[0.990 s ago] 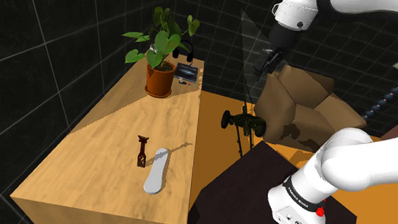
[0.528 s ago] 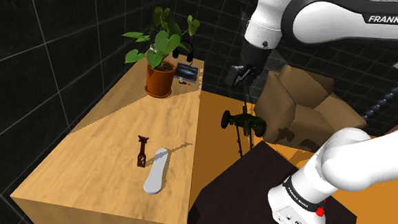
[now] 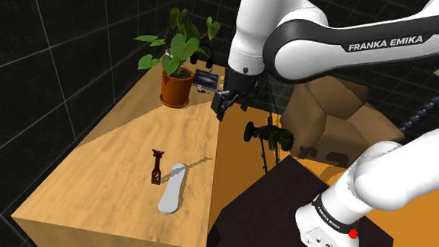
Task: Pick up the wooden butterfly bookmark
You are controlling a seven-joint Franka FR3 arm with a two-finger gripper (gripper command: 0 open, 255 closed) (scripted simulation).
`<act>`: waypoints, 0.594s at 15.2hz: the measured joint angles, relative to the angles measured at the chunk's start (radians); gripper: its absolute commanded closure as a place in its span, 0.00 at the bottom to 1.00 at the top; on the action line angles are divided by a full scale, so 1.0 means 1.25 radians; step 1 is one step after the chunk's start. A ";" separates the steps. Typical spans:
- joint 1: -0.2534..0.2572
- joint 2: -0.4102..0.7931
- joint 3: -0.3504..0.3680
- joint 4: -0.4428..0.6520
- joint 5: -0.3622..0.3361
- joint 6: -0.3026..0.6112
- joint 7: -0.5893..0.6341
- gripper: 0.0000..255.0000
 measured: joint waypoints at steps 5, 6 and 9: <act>-0.016 0.159 0.087 0.066 -0.073 0.058 0.160 0.00; -0.020 0.198 0.099 0.087 -0.098 0.066 0.192 0.00; -0.013 0.315 0.129 0.146 -0.177 0.081 0.300 0.00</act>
